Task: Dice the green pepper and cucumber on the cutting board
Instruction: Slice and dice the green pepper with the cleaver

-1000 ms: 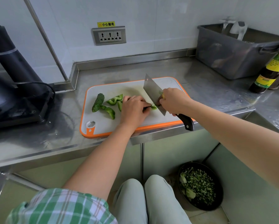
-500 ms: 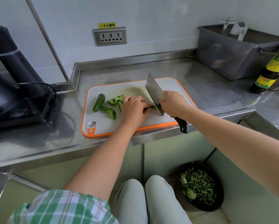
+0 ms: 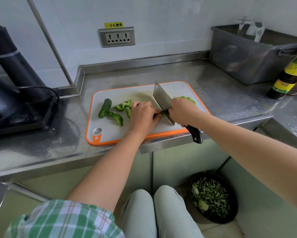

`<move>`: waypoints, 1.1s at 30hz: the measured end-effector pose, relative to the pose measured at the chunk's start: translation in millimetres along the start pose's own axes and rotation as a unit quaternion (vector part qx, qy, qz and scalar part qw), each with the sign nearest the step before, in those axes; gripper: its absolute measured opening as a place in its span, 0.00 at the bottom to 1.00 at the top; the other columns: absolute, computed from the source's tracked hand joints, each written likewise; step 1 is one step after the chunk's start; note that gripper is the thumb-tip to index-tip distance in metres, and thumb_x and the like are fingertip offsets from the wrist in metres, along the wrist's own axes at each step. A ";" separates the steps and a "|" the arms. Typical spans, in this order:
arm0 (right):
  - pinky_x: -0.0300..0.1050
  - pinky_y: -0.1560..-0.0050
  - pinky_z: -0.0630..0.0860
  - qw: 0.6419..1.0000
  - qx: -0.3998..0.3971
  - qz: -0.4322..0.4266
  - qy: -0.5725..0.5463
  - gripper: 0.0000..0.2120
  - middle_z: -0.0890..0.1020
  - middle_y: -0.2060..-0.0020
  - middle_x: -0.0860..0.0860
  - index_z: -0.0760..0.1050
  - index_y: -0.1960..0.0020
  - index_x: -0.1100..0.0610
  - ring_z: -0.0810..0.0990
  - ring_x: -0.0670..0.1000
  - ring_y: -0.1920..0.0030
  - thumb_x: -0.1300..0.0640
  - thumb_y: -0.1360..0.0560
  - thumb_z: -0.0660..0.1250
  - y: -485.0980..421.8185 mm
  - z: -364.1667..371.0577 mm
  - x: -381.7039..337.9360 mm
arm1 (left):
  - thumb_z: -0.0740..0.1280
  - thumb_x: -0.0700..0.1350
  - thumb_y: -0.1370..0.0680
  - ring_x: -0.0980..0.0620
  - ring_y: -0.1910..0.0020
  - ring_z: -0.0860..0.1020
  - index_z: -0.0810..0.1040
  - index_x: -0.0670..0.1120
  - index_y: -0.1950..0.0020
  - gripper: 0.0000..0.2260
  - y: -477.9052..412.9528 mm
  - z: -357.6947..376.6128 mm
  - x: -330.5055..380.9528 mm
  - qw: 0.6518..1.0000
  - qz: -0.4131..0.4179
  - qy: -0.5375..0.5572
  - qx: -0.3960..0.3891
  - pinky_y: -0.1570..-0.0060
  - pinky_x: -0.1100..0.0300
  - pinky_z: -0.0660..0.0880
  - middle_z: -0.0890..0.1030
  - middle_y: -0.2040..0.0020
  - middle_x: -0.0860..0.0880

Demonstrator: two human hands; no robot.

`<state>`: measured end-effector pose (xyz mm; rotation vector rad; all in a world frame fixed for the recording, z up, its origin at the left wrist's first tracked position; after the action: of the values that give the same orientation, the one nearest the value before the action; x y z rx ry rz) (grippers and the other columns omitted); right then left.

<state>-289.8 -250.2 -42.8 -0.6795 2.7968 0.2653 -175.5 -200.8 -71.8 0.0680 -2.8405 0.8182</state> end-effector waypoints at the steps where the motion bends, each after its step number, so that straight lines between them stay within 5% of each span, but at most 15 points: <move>1: 0.39 0.76 0.66 1.000 0.003 -0.002 0.005 0.04 0.73 0.69 0.55 0.65 0.58 0.61 0.74 0.52 0.76 0.65 0.24 0.57 -0.7 2.0 -0.1 | 0.72 0.47 0.31 0.45 0.66 0.74 0.86 0.53 0.57 0.05 -0.5 0.3 0.6 1.000 0.000 -0.011 -0.002 0.58 0.58 0.55 0.75 0.68 0.49; 14: 0.39 0.76 0.67 0.999 0.019 0.030 -0.033 0.02 0.75 0.68 0.56 0.66 0.53 0.61 0.74 0.52 0.78 0.64 0.24 0.55 -11.1 -11.3 30.0 | 0.69 0.50 0.25 0.44 0.52 0.77 0.84 0.53 0.46 0.09 -8.4 3.4 15.7 0.999 -0.032 -0.026 -0.025 0.53 0.55 0.59 0.81 0.56 0.47; 18: 0.40 0.76 0.68 0.998 0.034 0.006 -0.047 0.02 0.75 0.69 0.56 0.66 0.54 0.62 0.74 0.52 0.78 0.64 0.23 0.55 -10.6 -19.3 27.7 | 0.72 0.56 0.29 0.44 0.54 0.76 0.85 0.50 0.51 0.12 -5.4 -0.4 9.2 0.999 -0.023 -0.027 -0.006 0.51 0.52 0.65 0.80 0.57 0.48; 24: 0.39 0.77 0.68 1.000 -0.004 0.002 -0.006 0.04 0.76 0.73 0.58 0.67 0.59 0.62 0.74 0.54 0.78 0.66 0.26 0.55 -4.5 -14.6 16.9 | 0.71 0.53 0.26 0.44 0.57 0.75 0.85 0.54 0.52 0.07 -0.7 -0.1 10.8 0.999 -0.030 -0.019 0.000 0.55 0.53 0.63 0.81 0.60 0.50; 33: 0.40 0.76 0.69 1.000 -0.011 0.001 0.012 0.03 0.77 0.66 0.58 0.69 0.54 0.63 0.74 0.54 0.75 0.65 0.26 0.57 2.6 -7.6 13.8 | 0.73 0.49 0.28 0.43 0.61 0.75 0.86 0.54 0.58 0.02 -2.3 1.0 5.1 0.999 -0.047 0.024 0.001 0.60 0.56 0.57 0.78 0.64 0.49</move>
<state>-304.4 -255.5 -39.1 -0.6907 2.8212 0.2910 -180.4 -203.2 -70.5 0.1790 -2.7672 0.7915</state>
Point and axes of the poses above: each hand's wrist, its own y-axis away from the middle knuckle, its own z-axis out of the palm, x = y × z, the point moved 6 cm from there along -y, towards the middle knuckle
